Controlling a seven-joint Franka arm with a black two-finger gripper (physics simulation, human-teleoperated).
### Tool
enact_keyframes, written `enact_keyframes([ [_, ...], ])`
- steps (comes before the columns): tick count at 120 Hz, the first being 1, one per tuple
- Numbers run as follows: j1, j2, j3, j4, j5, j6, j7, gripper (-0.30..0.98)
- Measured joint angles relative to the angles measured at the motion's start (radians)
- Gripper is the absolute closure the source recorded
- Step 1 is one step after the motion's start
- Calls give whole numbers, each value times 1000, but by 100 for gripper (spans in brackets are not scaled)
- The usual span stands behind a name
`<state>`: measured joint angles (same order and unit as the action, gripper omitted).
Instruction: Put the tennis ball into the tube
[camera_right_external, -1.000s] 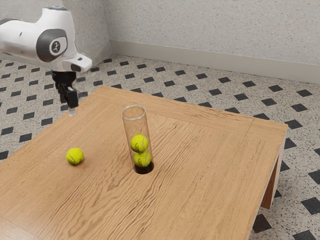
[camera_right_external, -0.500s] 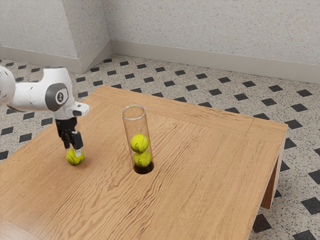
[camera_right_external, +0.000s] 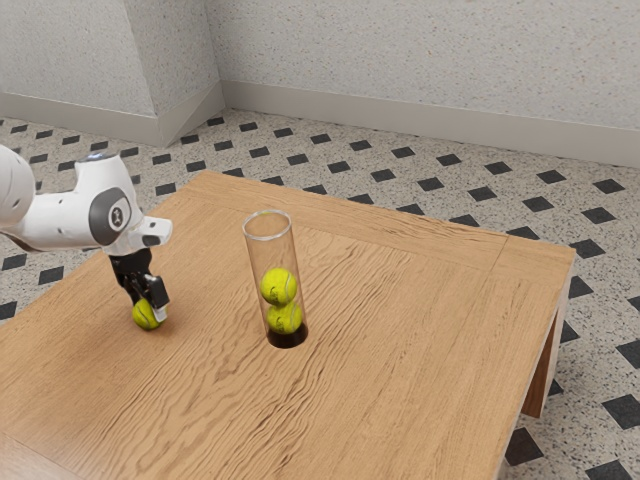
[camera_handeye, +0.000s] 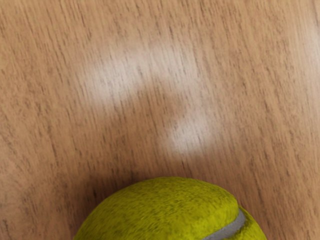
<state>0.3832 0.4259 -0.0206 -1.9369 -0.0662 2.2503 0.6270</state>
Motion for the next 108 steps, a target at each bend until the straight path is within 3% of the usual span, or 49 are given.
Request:
enact_keyframes([
  [21,0,3,-1,-1,-1,8,0,25],
  [42,0,8,-1,-1,0,12,-2,30],
  [67,1,-140,-34,-1,7,-23,-10,40],
  [108,0,-339,-161,32,13,-65,-27,42],
])
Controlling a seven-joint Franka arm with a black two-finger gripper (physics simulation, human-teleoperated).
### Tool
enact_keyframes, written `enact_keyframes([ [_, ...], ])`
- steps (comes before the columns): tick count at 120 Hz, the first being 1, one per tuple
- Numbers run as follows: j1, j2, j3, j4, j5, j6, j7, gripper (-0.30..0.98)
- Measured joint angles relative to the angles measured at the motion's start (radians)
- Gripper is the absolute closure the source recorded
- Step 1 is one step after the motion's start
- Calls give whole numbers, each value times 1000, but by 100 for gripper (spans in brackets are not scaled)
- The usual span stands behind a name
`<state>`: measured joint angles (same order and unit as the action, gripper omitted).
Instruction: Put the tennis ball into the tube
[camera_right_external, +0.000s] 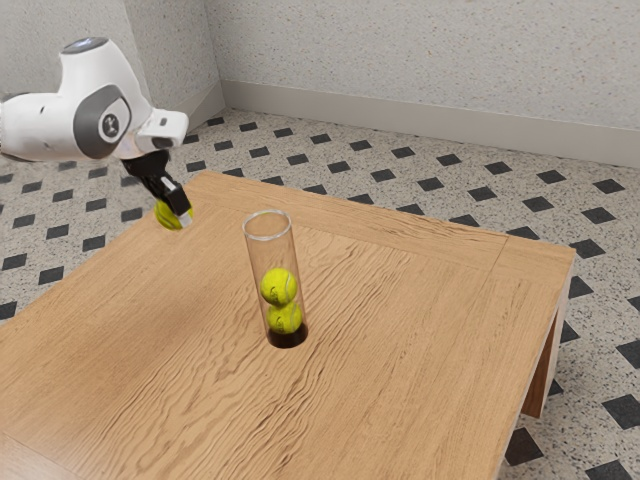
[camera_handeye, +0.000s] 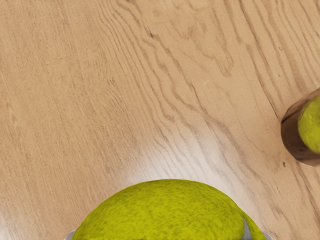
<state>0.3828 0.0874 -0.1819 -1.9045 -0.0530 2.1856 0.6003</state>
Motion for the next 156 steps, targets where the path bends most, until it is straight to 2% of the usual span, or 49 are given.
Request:
enact_keyframes([
  [21,-6,-10,-66,47,-10,-6,-4,39],
  [69,3,-132,-241,46,-29,-31,0,31],
  [95,-59,-133,-267,42,-29,-65,5,25],
  [122,-9,-117,-271,60,-18,-89,13,9],
  [140,-1,-87,-263,105,27,-151,17,4],
  [156,15,-85,-260,118,93,-210,20,2],
])
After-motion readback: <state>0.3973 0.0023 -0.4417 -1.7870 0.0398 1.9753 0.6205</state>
